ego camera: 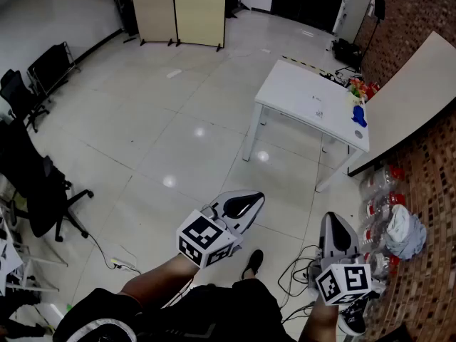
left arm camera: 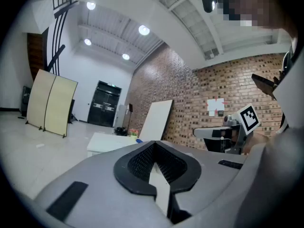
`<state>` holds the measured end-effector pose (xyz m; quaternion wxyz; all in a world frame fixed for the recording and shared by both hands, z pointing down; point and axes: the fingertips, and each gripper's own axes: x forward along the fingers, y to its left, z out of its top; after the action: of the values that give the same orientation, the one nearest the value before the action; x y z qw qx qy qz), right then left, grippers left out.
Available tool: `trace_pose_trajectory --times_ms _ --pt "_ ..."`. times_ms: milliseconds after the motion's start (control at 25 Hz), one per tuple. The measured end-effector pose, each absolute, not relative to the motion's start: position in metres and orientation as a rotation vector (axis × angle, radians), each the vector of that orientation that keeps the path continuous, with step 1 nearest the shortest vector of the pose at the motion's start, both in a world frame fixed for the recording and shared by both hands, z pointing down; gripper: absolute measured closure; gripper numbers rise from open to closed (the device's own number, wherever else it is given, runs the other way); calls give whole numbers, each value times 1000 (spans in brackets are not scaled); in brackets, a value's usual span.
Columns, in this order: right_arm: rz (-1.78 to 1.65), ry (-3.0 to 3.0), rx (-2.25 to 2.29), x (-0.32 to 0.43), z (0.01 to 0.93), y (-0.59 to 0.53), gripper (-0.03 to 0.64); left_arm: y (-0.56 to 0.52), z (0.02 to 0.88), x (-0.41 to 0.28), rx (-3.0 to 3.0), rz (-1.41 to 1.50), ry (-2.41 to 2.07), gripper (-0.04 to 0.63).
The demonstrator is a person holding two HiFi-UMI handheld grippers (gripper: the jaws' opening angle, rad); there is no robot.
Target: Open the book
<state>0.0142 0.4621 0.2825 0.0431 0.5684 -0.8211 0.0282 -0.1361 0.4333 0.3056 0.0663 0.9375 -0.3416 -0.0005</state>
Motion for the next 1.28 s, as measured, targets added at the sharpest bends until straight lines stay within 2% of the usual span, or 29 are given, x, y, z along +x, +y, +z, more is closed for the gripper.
trace_pose_trajectory --times_ms 640,1000,1280 --pt "72 -2599 1639 146 280 243 615 227 305 -14 2752 48 -1158 594" --pt "147 -2580 1651 164 300 124 615 114 314 6 2745 76 -1166 594" --pt "150 -2516 1682 150 313 13 615 8 324 2 2779 89 -1092 594"
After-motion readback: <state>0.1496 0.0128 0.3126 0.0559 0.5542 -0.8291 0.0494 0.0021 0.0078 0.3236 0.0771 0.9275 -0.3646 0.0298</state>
